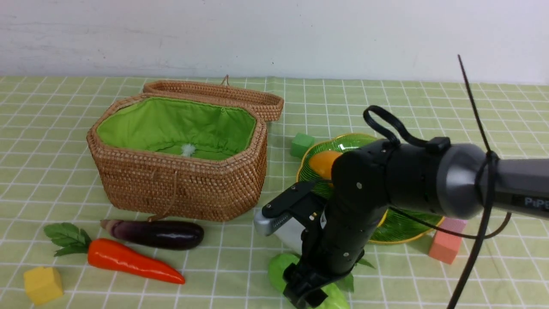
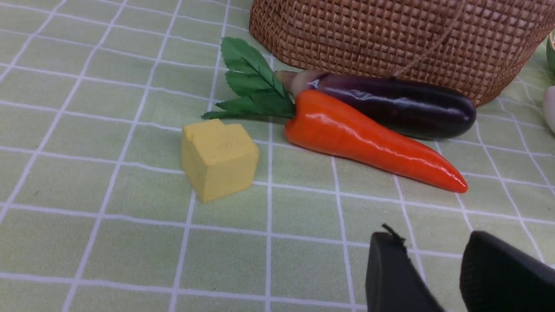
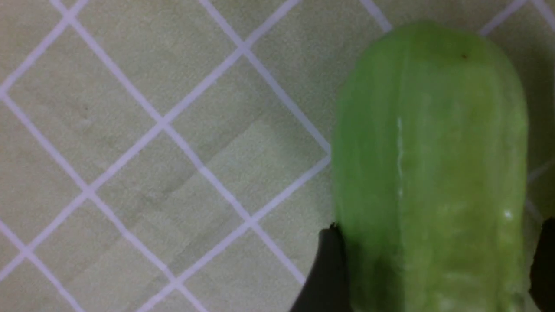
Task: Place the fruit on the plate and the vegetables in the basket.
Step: Take a chayote with your right arm and place it on the basket on the left.
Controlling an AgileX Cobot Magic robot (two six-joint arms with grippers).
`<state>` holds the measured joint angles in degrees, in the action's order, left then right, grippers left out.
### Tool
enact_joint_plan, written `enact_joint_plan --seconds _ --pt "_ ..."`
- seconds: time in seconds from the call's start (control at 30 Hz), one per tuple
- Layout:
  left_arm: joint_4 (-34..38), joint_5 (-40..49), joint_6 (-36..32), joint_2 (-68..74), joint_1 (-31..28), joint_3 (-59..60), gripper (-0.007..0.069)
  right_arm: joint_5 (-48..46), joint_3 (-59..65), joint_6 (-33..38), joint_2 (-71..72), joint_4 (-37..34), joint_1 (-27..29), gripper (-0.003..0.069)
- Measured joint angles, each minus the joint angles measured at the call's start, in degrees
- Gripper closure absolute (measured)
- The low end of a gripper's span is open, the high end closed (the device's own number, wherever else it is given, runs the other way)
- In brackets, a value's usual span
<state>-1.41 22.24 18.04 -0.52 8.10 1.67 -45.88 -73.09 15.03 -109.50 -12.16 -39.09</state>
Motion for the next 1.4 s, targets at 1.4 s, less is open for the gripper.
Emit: enact_joint_plan --seconds 1.4 --pt "0.0 0.0 0.0 0.0 0.0 0.0 0.0386 25.5 -39.6 4.3 -16.2 -12.0 0.2 0.0099"
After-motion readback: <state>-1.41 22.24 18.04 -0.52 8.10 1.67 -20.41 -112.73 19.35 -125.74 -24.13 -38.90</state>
